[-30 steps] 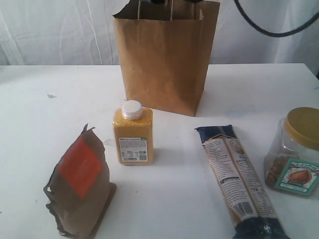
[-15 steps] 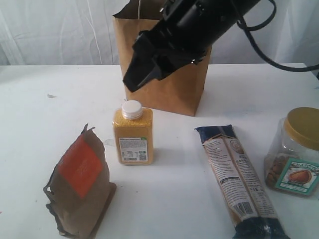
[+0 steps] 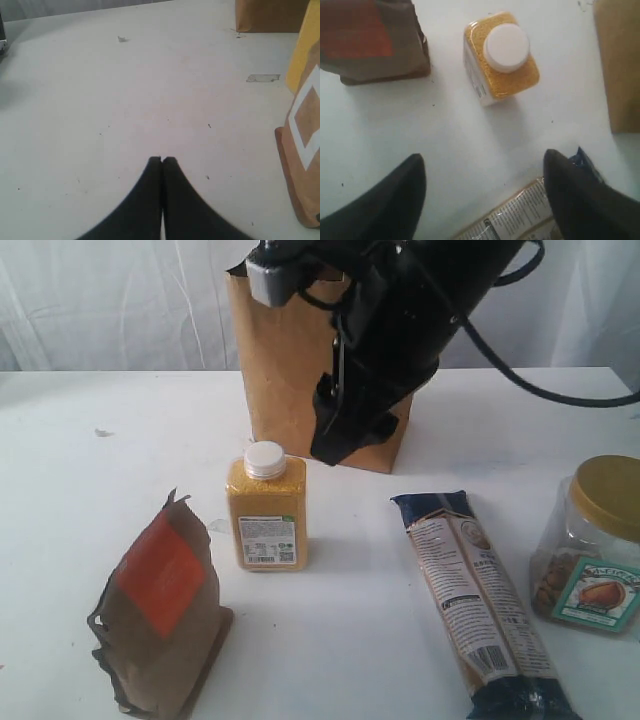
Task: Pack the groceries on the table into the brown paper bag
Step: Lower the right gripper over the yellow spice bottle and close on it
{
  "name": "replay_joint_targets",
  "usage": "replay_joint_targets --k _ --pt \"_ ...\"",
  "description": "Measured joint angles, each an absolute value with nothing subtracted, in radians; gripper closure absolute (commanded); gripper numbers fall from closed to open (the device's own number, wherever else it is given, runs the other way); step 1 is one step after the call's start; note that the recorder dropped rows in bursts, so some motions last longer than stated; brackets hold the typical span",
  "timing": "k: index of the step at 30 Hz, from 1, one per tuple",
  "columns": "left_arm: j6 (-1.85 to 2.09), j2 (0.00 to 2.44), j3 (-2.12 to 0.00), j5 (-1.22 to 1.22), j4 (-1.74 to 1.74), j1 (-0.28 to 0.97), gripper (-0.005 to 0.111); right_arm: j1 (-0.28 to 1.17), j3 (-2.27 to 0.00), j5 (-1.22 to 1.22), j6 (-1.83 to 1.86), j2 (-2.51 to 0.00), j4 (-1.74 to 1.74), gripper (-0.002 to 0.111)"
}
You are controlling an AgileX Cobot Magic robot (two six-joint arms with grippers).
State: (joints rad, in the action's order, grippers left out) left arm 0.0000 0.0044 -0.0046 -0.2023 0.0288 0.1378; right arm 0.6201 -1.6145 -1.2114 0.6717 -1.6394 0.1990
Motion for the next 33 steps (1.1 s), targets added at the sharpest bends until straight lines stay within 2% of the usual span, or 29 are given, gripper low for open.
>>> replay_joint_targets --k 1,3,7,15,33 --pt "0.0 0.004 -0.005 -0.202 0.029 0.138 0.107 0.62 -1.614 -1.21 0.688 -1.652 0.201 0.024" --pt "0.0 0.004 -0.005 -0.202 0.029 0.138 0.107 0.62 -1.614 -1.188 0.724 -1.71 0.203 0.022" --pt "0.0 0.004 -0.005 -0.202 0.029 0.138 0.107 0.62 -1.614 -1.091 0.753 -1.829 0.152 0.022" --pt "0.0 0.004 -0.005 -0.202 0.029 0.138 0.107 0.62 -1.614 -0.904 0.761 -1.894 0.152 0.022" --pt "0.0 0.004 -0.005 -0.202 0.029 0.138 0.107 0.62 -1.614 -0.833 0.848 -2.041 0.305 0.023"
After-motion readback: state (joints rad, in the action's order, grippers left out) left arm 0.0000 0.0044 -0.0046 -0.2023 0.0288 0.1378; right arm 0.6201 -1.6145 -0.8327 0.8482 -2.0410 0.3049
